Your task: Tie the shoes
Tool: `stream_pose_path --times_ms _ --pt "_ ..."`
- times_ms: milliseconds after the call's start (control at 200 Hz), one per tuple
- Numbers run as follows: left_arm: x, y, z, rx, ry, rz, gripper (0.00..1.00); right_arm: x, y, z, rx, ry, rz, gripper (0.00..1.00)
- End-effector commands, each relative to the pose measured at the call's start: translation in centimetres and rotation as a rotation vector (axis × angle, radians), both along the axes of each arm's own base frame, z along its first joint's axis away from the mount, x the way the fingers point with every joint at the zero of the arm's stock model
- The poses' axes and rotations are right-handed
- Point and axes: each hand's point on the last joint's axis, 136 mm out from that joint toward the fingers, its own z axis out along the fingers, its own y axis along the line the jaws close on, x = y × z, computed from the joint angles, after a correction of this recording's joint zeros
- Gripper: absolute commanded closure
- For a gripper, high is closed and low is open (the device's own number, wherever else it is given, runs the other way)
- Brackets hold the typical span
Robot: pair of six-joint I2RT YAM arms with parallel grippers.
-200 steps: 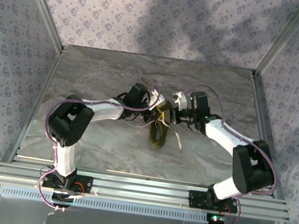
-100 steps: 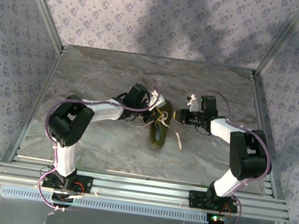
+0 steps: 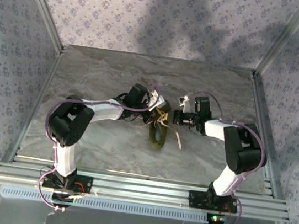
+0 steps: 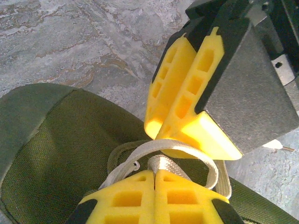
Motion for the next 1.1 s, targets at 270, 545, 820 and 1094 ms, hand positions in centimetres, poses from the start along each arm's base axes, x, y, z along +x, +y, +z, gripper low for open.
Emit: stream_pose_path --times_ms 270,545,820,1094 --pt "-1.1 -0.1 -0.2 0.003 0.024 -0.055 1.0 -1.3 1.4 1.9 0.055 -0.049 0.084 0.72" --pt "-1.3 -0.1 0.0 -0.004 0.021 -0.066 1.0 -1.5 1.7 1.7 0.04 -0.041 0.094 0.71" --pt "-1.6 -0.3 0.5 -0.036 0.002 -0.088 1.0 -1.7 2.4 1.2 0.022 -0.013 0.121 0.66" --pt "-2.1 0.4 0.8 -0.022 -0.036 -0.095 0.97 -1.6 1.4 0.5 -0.038 -0.017 0.084 1.0"
